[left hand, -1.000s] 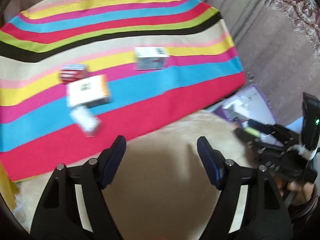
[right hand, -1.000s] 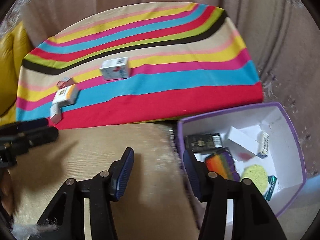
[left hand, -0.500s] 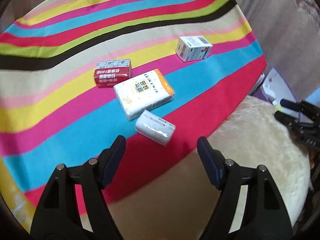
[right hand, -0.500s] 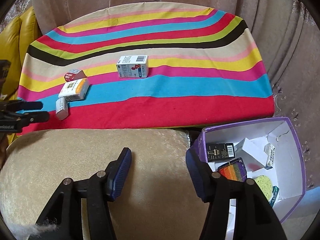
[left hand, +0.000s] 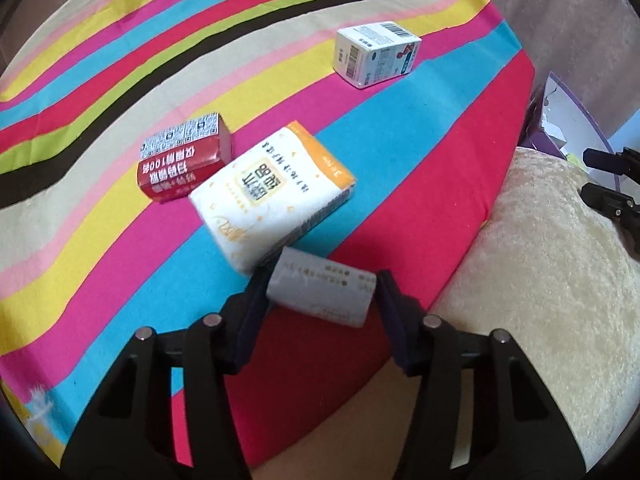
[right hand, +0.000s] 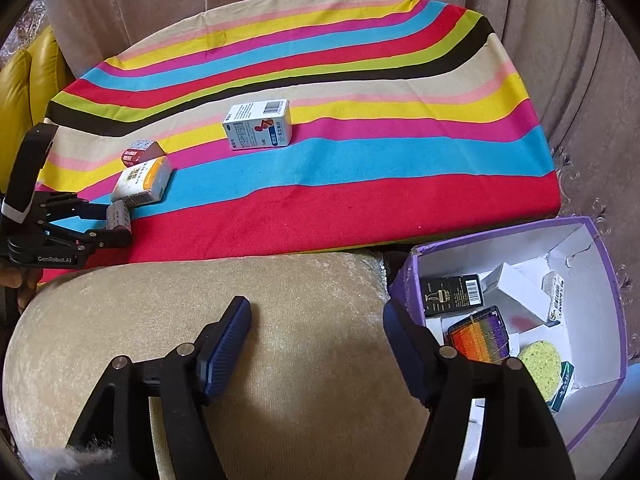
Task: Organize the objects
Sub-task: 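Grasp the small white roll with the left gripper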
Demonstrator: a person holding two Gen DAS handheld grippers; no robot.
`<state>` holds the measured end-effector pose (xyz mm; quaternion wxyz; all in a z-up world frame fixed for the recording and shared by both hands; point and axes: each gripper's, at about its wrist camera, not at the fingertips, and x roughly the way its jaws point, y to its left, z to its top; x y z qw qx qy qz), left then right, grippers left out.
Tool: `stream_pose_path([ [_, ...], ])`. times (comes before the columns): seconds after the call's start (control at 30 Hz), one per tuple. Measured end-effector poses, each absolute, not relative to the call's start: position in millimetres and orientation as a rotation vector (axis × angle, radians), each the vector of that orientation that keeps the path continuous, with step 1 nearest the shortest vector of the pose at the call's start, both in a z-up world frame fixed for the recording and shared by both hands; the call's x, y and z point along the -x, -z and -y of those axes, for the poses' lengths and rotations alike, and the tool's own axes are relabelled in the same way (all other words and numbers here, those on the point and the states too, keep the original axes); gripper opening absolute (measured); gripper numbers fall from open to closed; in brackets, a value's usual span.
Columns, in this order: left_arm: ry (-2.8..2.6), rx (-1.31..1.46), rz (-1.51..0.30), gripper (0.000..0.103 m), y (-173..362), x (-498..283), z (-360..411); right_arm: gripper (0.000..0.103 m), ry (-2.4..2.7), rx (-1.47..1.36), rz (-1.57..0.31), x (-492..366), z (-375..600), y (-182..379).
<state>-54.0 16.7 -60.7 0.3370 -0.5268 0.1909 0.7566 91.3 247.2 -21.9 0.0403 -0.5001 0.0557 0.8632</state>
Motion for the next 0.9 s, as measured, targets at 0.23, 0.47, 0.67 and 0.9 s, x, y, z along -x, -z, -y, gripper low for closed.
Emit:
stream_pose_path([
  [0.23,-2.05,1.424,-0.382,0.053,47,47,-5,0.071,-2.649,1.563,-0.086,-72,-230,21],
  [0.47,-2.286,1.582,-0.042,0.053,41,35,39,0.072,-2.721,1.648,-0.022,-38,-192,17],
  [0.67,-2.539,1.579,0.155,0.053,35,24,74,0.077,-2.757,1.637,-0.042,-7,-160,15],
  [0.9,-2.679,1.568,0.337,0.053,39,18,111,0.077,-2.803,1.599,0.045,23,-111,13],
])
